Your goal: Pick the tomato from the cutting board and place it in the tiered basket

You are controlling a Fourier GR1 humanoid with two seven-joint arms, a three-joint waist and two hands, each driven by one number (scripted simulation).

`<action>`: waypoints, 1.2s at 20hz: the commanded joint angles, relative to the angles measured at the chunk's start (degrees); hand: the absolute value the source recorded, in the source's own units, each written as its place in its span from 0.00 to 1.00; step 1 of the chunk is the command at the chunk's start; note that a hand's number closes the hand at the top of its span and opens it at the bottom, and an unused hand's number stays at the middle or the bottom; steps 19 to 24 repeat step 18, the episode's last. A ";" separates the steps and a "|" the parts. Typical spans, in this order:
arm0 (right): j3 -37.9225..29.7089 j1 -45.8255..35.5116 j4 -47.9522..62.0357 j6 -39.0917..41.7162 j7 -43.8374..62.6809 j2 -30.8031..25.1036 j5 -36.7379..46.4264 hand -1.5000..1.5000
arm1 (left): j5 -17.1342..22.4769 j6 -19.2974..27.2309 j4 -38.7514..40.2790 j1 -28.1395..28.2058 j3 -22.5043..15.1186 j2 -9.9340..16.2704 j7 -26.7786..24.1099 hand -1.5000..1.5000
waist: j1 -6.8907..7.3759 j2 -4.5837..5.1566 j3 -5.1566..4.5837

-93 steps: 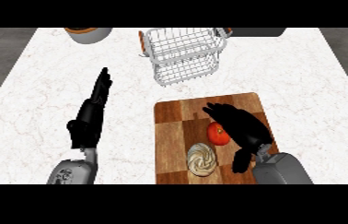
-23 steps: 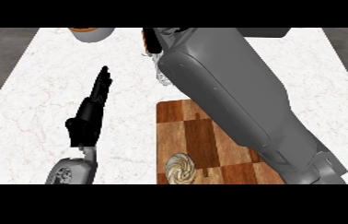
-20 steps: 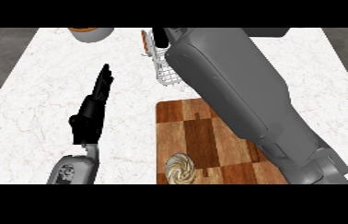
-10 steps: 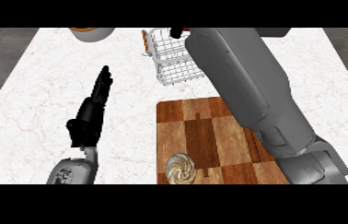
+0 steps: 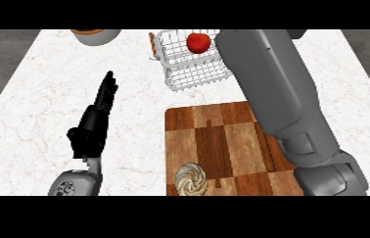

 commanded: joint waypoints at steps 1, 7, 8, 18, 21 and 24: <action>-3.97 -0.03 -4.41 -2.65 3.49 -3.85 -0.63 0.00 | 0.35 -0.85 -1.37 0.29 0.91 1.49 0.57 0.50 | -0.67 -0.34 0.02; -7.95 13.03 -20.07 -1.97 6.53 -7.32 -4.57 0.00 | 1.37 -0.25 -1.04 0.81 2.36 1.16 0.98 0.50 | -2.79 -0.89 0.09; -9.42 14.24 -23.34 0.09 7.31 -8.10 -6.89 0.00 | 0.03 1.57 -1.04 -0.75 2.16 0.32 2.33 0.50 | -3.55 -1.10 0.13; -20.54 46.23 -53.31 12.76 -1.88 -15.55 -25.77 0.00 | 0.47 -0.15 -3.92 5.59 0.88 0.87 -0.13 0.50 | -2.96 -0.79 0.10; -20.54 46.23 -53.31 12.76 -1.88 -15.55 -25.77 0.00 | 0.47 -0.15 -3.92 5.59 0.88 0.87 -0.13 0.50 | -2.96 -0.79 0.10; -20.54 46.23 -53.31 12.76 -1.88 -15.55 -25.77 0.00 | 0.47 -0.15 -3.92 5.59 0.88 0.87 -0.13 0.50 | -2.96 -0.79 0.10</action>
